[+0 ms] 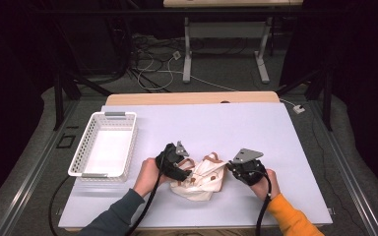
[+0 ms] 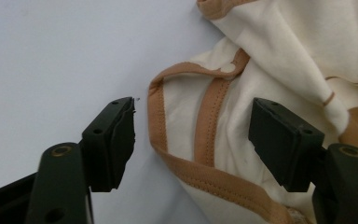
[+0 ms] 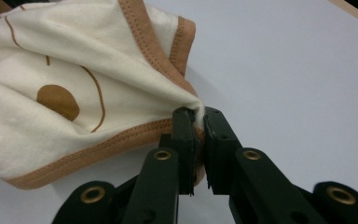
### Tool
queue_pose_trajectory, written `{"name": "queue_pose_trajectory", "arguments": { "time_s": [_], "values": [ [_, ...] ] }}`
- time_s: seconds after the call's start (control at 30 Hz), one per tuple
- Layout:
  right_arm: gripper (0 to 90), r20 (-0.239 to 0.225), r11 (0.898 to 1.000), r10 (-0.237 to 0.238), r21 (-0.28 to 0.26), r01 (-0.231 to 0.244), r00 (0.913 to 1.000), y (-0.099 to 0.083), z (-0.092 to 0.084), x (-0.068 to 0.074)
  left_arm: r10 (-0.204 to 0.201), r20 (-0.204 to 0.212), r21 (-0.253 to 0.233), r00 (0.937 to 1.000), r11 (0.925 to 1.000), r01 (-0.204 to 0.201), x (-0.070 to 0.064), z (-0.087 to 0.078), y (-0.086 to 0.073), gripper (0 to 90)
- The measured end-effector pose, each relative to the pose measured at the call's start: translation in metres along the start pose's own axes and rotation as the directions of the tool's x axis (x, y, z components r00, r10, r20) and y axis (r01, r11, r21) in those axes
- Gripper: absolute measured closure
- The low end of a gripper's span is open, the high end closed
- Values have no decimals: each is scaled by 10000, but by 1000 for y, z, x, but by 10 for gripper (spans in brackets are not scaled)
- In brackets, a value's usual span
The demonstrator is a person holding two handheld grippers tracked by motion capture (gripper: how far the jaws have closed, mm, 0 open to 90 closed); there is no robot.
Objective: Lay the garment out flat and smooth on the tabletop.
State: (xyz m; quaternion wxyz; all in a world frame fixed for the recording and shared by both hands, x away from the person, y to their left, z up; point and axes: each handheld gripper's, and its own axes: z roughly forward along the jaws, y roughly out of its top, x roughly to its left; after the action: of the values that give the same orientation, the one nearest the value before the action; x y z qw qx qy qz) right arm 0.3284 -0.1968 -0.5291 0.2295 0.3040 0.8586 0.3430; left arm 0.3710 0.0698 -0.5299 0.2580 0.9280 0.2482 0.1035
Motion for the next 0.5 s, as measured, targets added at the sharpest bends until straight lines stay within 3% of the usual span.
{"name": "queue_pose_trajectory", "arguments": {
  "time_s": [0.13, 0.2, 0.33, 0.4, 0.5],
  "values": [
    [842, -1, 10000, -9, 10, 9, 10000, 0, 0, 0, 210, 338, 74, 9992, 9997, -212, -1, 7, -2, 440],
    [842, -39, 10000, -7, 5, 7, 10000, 0, 0, 0, 570, 622, 147, 9964, 9982, -580, -2, 10, -5, 561],
    [842, -48, 10000, -52, 18, 52, 10000, 0, 0, -1, 703, 1078, -176, 9917, 9975, -688, -3, 10, -8, 731],
    [842, -23, 10000, -48, -12, 48, 10000, 0, -1, -1, 734, 1015, -232, 9921, 9972, -714, -5, 9, -10, 799],
    [842, 42, 9999, -69, -103, 70, 10000, 0, -3, -1, 837, 590, -421, 9947, 9958, -813, -6, 5, -11, 830]
  ]
}}
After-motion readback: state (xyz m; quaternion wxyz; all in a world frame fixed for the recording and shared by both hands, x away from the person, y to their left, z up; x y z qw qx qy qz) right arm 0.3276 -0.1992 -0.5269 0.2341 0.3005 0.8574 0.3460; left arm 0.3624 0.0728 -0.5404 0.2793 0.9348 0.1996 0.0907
